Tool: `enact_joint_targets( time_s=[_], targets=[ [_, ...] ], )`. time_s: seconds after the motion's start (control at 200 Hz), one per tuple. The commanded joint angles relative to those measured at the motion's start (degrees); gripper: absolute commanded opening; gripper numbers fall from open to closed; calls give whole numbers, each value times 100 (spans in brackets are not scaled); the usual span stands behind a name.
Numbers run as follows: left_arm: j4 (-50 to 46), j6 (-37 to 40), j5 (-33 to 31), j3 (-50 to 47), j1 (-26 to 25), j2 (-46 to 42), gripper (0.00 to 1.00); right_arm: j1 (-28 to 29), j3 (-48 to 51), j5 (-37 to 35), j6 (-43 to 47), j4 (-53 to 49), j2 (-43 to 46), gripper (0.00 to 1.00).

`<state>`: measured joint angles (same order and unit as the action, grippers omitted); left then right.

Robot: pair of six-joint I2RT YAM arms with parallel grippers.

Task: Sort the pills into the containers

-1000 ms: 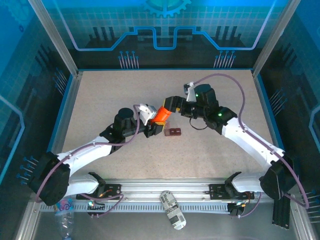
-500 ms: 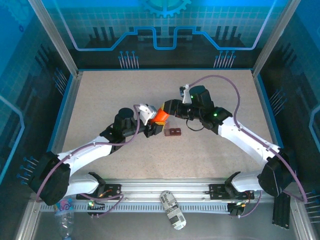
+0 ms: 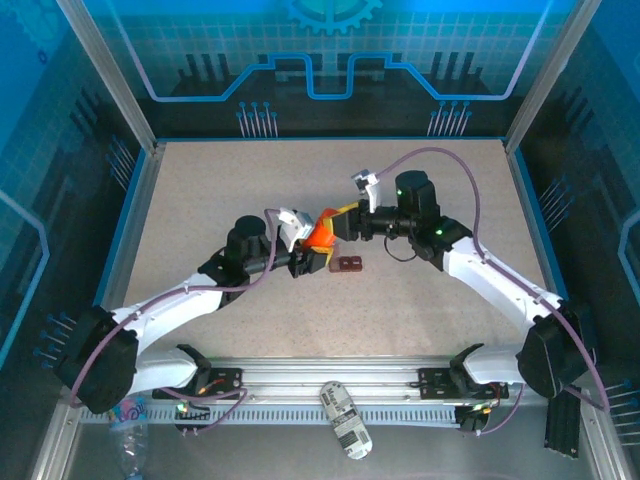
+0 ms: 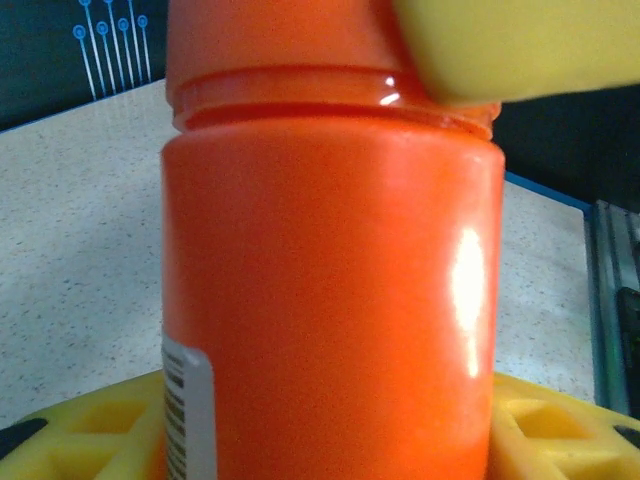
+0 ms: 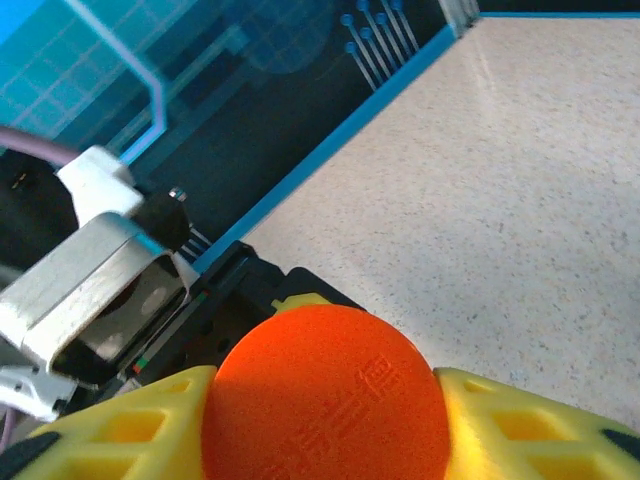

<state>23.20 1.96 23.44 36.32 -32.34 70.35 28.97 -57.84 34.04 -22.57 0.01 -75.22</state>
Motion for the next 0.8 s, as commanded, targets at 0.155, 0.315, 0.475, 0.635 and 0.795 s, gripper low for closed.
enact_joint_targets(
  time_s=[0.155, 0.315, 0.475, 0.635, 0.795],
  targets=[
    [-126, 85, -96, 338, 17, -67, 0, -481, 236, -374, -2377, 658, 543, 78],
    [-495, 404, -329, 461, 18, -9, 0, -225, -334, -1695, -2597, -1049, 631, 80],
    [-517, 464, -264, 498, 17, 106, 0, 183, -755, -2280, -2147, -1730, 438, 83],
    [-483, 416, -244, 514, 19, 254, 0, 524, -754, -2543, -2001, -1812, 328, 84],
    [-487, 376, -209, 510, 17, 296, 0, 720, -776, -2568, -2005, -1709, 186, 84]
  ],
)
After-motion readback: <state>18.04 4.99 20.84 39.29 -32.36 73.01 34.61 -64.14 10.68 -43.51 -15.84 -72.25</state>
